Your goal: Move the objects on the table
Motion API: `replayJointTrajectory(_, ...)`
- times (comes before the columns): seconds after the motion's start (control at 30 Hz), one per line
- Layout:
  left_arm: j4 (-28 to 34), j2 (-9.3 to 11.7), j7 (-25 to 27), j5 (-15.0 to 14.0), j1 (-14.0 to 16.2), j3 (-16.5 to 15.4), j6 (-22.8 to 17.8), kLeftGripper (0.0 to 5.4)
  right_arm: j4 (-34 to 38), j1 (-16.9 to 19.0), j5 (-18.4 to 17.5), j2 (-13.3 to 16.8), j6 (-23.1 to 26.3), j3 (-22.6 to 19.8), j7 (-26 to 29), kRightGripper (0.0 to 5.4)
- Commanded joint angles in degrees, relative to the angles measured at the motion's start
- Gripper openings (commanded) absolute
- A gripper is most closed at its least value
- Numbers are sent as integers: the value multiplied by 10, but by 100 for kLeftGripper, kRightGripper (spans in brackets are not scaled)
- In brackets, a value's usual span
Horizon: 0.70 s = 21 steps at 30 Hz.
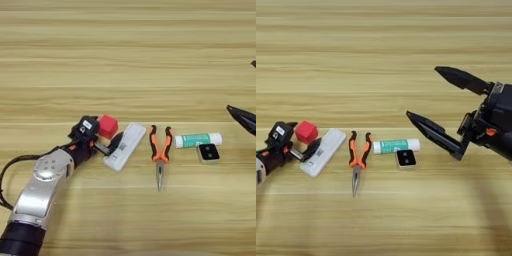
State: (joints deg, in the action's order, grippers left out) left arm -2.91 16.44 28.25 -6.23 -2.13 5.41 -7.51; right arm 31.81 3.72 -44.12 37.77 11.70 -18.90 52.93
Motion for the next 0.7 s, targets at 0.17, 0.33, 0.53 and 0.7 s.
replayJointTrajectory(0.17, 33, -15, 4, -39, -3, -27, 47, 538, 6, -3, 7, 4, -6, 3, 2, 540)
replayJointTrajectory(0.33, 50, -24, 12, -65, -7, -41, 69, 538, 3, -4, 12, 4, -8, 6, 4, 540)
replayJointTrajectory(0.53, 48, -22, 10, -71, -18, -49, 77, 538, 0, -8, 33, 7, -10, 19, 5, 540)
replayJointTrajectory(0.7, 22, -23, 7, -61, -34, -54, 105, 538, -28, -27, 105, 24, -11, 62, -1, 540)
